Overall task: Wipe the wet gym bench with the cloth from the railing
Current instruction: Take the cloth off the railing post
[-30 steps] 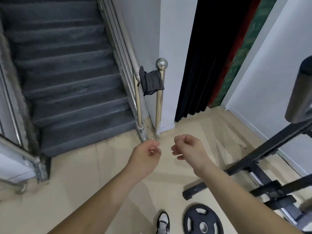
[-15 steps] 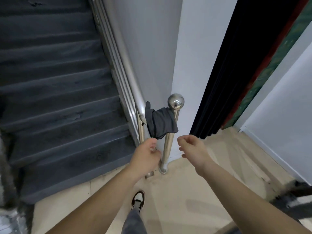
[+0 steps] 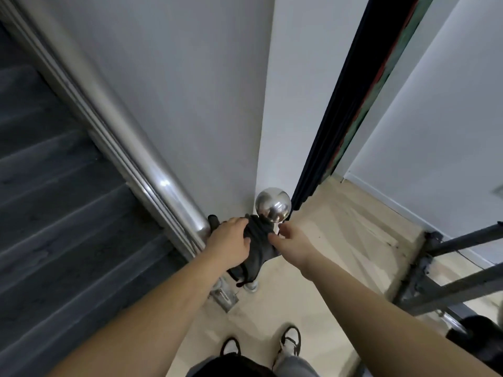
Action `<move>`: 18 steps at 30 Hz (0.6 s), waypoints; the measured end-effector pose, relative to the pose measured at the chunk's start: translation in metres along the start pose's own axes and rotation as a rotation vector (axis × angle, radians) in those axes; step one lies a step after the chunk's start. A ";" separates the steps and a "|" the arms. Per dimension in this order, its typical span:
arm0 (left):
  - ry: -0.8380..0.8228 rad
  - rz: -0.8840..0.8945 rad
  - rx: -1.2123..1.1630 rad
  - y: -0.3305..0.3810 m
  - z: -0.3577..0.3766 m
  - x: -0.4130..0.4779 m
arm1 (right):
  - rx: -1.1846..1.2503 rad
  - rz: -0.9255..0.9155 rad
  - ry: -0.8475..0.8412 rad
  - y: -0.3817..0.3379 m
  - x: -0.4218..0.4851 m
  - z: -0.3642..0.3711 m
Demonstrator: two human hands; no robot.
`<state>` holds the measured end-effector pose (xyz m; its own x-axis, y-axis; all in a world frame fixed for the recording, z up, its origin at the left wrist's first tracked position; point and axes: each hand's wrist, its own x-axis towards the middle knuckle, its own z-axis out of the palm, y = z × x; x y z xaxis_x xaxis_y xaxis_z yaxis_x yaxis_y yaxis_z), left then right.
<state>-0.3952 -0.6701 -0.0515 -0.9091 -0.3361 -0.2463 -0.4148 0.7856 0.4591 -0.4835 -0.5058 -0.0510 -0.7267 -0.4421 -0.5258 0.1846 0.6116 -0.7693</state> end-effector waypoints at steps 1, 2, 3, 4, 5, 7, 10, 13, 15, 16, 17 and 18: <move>0.007 0.000 0.036 -0.005 0.004 0.003 | 0.004 -0.004 -0.017 -0.001 0.005 0.004; 0.038 0.012 0.077 -0.011 0.009 0.004 | 0.003 0.000 -0.023 -0.001 0.010 0.008; 0.082 0.029 0.100 -0.014 0.015 0.004 | -0.007 0.009 -0.014 0.000 0.014 0.012; 0.126 0.046 0.100 -0.016 0.020 0.004 | -0.024 0.016 0.001 0.003 0.018 0.015; 0.166 0.067 0.085 -0.018 0.023 0.004 | -0.052 0.024 0.015 0.005 0.022 0.017; 0.212 0.116 0.027 -0.025 0.028 0.003 | -0.124 0.046 0.038 0.009 0.029 0.021; 0.192 0.215 -0.061 -0.040 0.030 -0.002 | -0.308 -0.035 0.183 0.010 0.027 0.022; 0.137 0.210 -0.238 -0.041 0.021 -0.009 | -0.185 -0.131 0.203 -0.009 0.012 0.020; 0.152 0.144 -0.401 -0.034 0.005 -0.012 | -0.020 -0.115 0.100 -0.025 -0.001 0.014; 0.172 0.120 -0.453 -0.030 -0.007 -0.012 | 0.026 -0.121 0.053 -0.033 -0.008 0.010; 0.178 0.118 -0.473 -0.024 -0.020 -0.013 | 0.050 -0.142 0.010 -0.041 -0.018 0.005; 0.160 0.135 -0.474 -0.017 -0.033 -0.015 | 0.085 -0.166 -0.026 -0.048 -0.028 0.001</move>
<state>-0.3759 -0.6957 -0.0273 -0.9349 -0.3524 -0.0414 -0.2317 0.5181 0.8233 -0.4717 -0.5233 0.0006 -0.7350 -0.5497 -0.3969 0.1194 0.4713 -0.8738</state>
